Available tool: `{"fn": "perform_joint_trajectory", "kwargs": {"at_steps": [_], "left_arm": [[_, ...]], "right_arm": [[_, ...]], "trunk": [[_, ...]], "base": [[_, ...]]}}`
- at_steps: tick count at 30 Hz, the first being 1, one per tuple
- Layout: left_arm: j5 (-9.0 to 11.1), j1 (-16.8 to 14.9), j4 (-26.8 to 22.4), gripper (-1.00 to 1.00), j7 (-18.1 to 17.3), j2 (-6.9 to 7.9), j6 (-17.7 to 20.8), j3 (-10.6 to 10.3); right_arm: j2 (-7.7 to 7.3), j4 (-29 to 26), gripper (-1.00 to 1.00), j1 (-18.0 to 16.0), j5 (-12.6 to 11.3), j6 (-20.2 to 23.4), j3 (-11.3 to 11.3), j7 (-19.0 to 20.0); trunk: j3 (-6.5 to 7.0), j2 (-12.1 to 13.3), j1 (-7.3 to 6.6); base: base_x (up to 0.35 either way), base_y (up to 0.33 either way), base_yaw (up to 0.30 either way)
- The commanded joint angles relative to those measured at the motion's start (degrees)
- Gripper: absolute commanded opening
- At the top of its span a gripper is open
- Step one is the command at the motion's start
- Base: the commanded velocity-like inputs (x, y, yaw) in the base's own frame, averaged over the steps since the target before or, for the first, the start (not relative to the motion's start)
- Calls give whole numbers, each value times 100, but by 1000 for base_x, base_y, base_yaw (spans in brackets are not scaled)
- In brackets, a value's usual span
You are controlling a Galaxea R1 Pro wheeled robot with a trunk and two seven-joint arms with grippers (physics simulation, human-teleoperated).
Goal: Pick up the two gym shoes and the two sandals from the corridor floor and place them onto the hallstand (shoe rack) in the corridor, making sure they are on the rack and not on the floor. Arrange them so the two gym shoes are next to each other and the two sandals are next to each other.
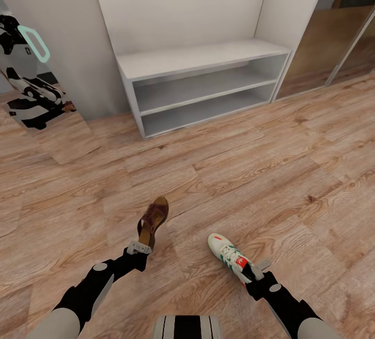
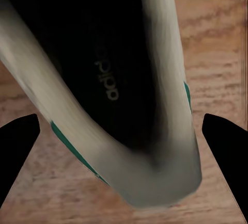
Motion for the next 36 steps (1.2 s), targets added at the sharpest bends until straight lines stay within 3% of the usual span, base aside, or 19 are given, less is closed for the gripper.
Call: {"fn": "perform_joint_trajectory", "kwargs": {"at_steps": [1,13,18,19,20,24,25,30,36], "left_arm": [[-36,0,-7,-100,-11,5,6,-15],[12,27,-7,-100,-4,-4,-3,13],[16,74,2,-100,39,59,6,84],[10,82,10,-100,51,70,8,126],[-11,137,91,-100,278,183,-22,310],[1,400,104,-100,752,281,-55,381],[15,759,107,-100,1140,311,-243,673],[16,1050,117,-100,1201,308,-641,1142],[17,1280,213,-100,1214,306,-820,1390]], "right_arm": [[0,-19,-100,2,32,32,3,25],[9,-24,-100,2,17,-376,-8,6],[16,-39,-100,2,-18,-460,-26,-11],[19,-43,-100,2,-20,-472,-29,-14],[13,-45,-100,2,-21,-727,-56,-26],[-28,-26,-100,2,-29,-978,-64,-27],[-62,-1,-100,9,-244,-1501,-142,-28],[-68,10,-100,192,-649,-1869,-210,-22],[-68,11,-100,524,-998,-2171,-224,-27]], "trunk": [[19,0,-3],[285,16,-34],[396,23,-47],[418,24,-50],[445,26,-52],[564,31,-62],[595,32,-65],[750,39,-78],[936,47,-93]], "base": [[0,0,0],[0,0,0],[0,0,0],[0,0,0],[0,0,0],[0,0,0],[0,0,0],[0,0,0],[0,0,0]]}}
